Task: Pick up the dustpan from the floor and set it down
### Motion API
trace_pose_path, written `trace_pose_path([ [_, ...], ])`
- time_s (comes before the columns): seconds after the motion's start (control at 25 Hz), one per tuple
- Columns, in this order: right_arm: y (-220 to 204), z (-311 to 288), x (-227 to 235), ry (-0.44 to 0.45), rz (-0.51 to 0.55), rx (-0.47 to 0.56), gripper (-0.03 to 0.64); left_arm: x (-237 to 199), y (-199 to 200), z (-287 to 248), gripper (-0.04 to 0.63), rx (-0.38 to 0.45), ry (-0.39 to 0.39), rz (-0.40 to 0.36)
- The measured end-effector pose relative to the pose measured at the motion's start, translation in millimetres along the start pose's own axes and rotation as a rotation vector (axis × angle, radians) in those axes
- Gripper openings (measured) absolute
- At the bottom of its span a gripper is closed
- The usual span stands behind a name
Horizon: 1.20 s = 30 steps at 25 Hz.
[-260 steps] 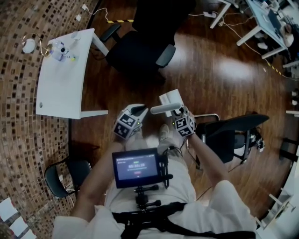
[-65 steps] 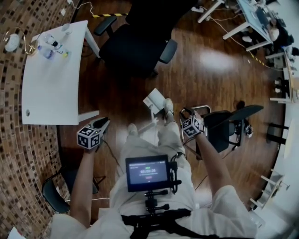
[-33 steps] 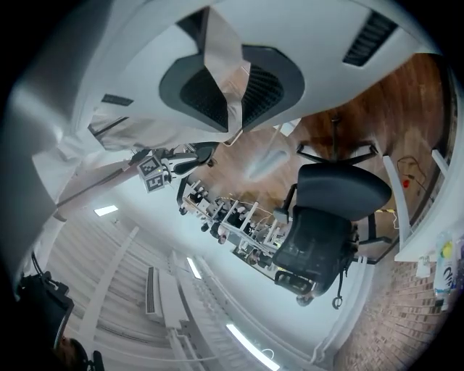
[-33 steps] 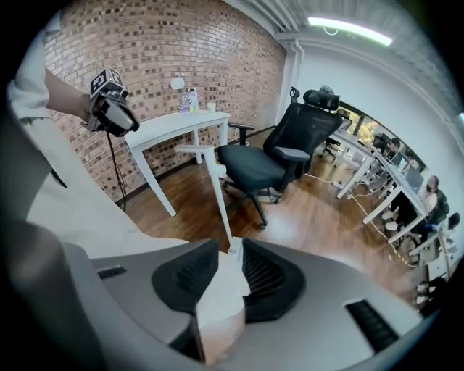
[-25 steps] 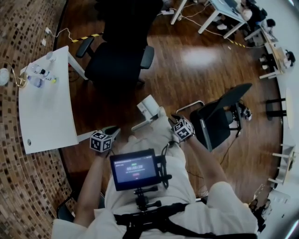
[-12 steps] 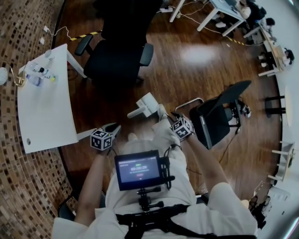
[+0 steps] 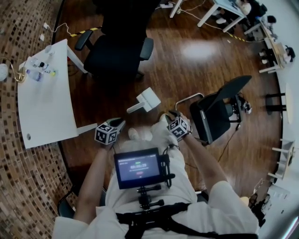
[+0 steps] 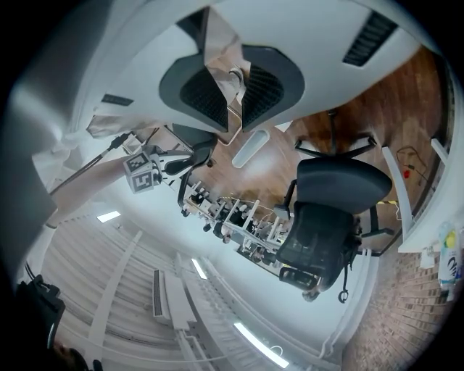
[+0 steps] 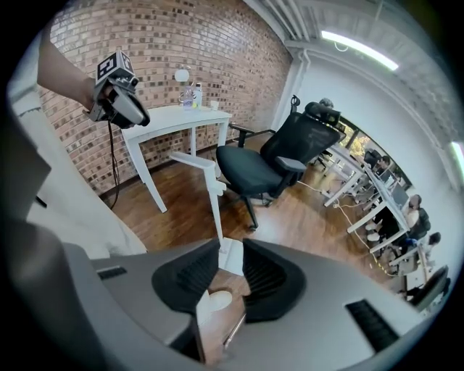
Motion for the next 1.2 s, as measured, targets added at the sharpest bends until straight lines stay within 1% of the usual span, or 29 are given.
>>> trace_pose_path([
  [0.2, 7, 18, -11, 0.037, 0.063, -0.030, 0.126, 10, -6, 1, 0.057, 0.007, 0.019, 0.016],
  [0.32, 2, 22, -17, 0.059, 0.102, -0.061, 0.126, 19, -4, 5, 0.057, 0.039, 0.033, 0.025],
  [0.44, 5, 13, -25, 0.049, 0.112, -0.065, 0.126, 20, -10, 16, 0.057, 0.073, 0.057, 0.042],
  [0.52, 17, 12, -26, 0.032, 0.082, -0.025, 0.126, 20, -19, 24, 0.057, 0.086, 0.076, 0.060],
  [0.64, 43, 21, -30, 0.016, 0.017, 0.081, 0.126, 23, -37, 35, 0.055, 0.082, 0.098, 0.084],
  [0.76, 54, 42, -41, 0.022, -0.032, 0.171, 0.124, 33, -53, 45, 0.024, 0.070, 0.111, 0.089],
  [0.88, 45, 71, -54, 0.023, -0.044, 0.228, 0.124, 55, -71, 56, 0.015, 0.068, 0.117, 0.085],
  [0.92, 41, 81, -60, 0.020, -0.053, 0.248, 0.124, 62, -78, 60, 0.000, 0.068, 0.119, 0.078],
  [1.04, 24, 109, -78, 0.003, -0.096, 0.318, 0.124, 82, -99, 70, 0.000, 0.070, 0.129, 0.044],
  [1.12, 8, 133, -89, -0.015, -0.124, 0.355, 0.123, 102, -116, 73, 0.000, 0.059, 0.146, 0.025],
  [1.2, -15, 161, -101, -0.033, -0.161, 0.383, 0.123, 132, -136, 76, 0.000, 0.042, 0.156, 0.009],
])
Point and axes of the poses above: the fingertips, and each gripper's own axes: z backward along the fingers, x to its right, y out of its top, the point moved 2 cm from there along z, backward along the fingers, and after that the axes turned 3 degrees about y, right-handed, at the moved point
